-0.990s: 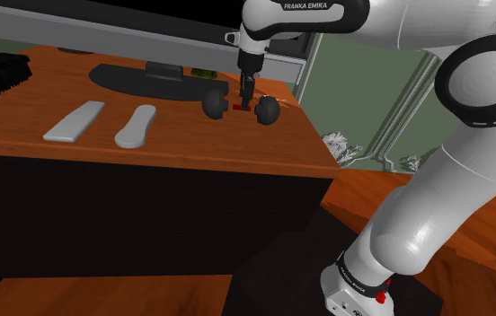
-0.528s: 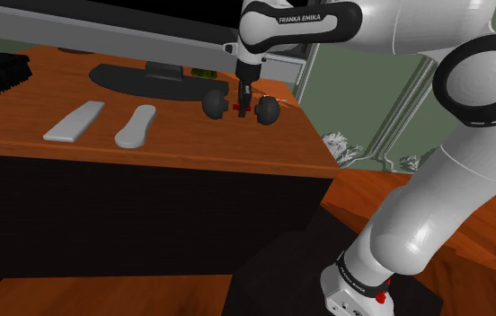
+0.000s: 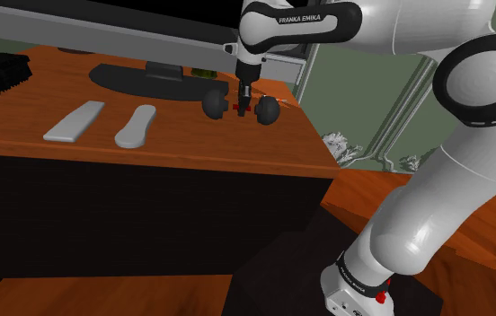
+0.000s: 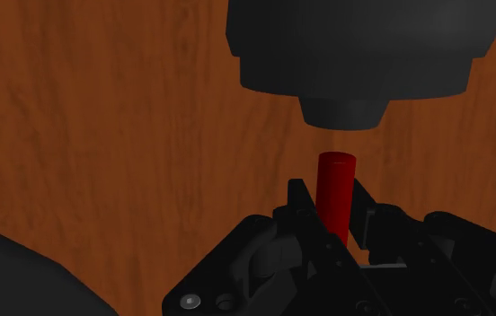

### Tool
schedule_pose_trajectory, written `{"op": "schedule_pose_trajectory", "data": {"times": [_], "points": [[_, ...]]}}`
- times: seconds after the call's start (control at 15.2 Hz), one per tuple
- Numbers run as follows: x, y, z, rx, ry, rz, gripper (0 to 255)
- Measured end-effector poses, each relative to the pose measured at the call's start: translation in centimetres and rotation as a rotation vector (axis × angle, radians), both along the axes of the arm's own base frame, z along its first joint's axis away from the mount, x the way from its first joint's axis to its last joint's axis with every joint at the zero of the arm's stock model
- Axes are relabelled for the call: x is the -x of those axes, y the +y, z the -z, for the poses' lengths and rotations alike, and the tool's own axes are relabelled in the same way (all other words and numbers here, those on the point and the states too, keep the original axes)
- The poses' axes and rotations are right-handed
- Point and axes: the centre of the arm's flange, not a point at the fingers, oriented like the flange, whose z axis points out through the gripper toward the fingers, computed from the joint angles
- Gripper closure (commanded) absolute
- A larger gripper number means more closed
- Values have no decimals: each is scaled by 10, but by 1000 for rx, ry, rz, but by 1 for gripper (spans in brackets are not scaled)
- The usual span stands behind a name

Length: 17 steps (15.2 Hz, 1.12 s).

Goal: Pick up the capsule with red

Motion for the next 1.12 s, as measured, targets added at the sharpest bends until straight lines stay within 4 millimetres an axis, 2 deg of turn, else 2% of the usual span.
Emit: {"op": "schedule_pose_trajectory", "data": {"times": [0.26, 1.12], "points": [[0, 0, -10, 0, 1, 0, 255], [1, -1, -77, 0, 1, 0, 255]]}}
